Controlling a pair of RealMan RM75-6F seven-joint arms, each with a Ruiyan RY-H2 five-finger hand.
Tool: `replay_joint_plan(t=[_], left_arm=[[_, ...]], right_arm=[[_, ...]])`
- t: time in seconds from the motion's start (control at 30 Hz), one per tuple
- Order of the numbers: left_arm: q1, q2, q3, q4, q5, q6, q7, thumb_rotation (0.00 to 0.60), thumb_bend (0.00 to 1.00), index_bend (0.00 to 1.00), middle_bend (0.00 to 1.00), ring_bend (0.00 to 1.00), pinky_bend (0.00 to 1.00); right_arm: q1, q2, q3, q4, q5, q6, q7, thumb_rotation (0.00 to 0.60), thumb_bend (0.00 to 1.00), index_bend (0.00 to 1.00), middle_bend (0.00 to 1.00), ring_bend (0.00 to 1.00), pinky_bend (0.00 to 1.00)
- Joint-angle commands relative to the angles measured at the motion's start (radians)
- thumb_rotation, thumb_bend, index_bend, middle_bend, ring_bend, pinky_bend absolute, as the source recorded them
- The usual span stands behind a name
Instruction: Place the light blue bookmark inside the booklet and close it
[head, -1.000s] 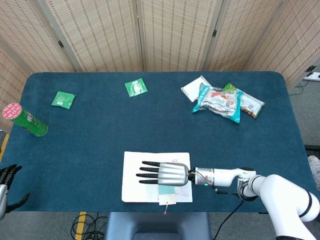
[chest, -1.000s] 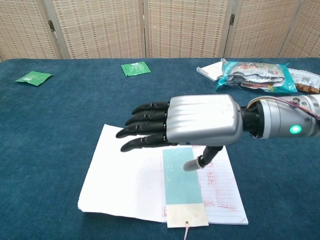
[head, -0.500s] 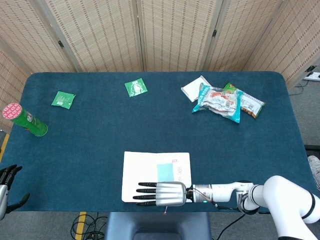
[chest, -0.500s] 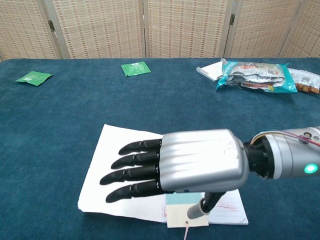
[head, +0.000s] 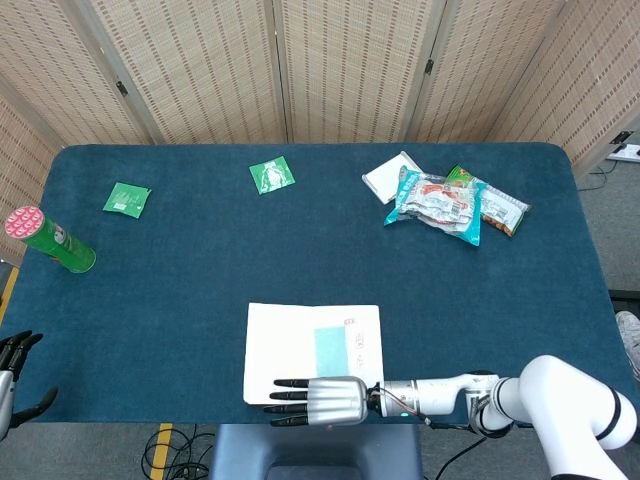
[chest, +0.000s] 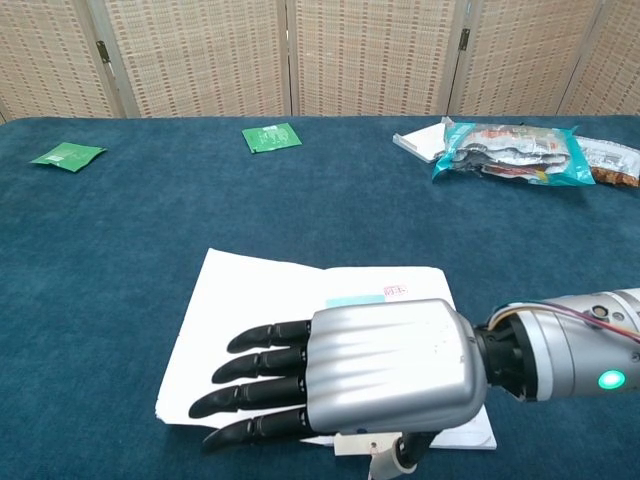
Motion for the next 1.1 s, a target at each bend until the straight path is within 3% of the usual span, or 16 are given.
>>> replay_joint_plan(t=[0.03,1.1], left_arm=[[0.001,-0.001,0.001,0.000,0.000,0.000,0.000,0.600,0.27,0.19,0.16,0.15,0.20],[0.010,-0.003,-0.001,0.023,-0.014,0.001,-0.024,0.600,0.27,0.19,0.16,0.15,0.20]], right_arm=[[0.000,-0.008,0.003,0.005,0.001,-0.014,-0.008,0.600,0.00,0.00,0.00,0.00,0.00],[0.036,-0.064,0.047,0.059,0.021,-0.091,-0.011,0.600,0.00,0.00,0.00,0.00,0.00]])
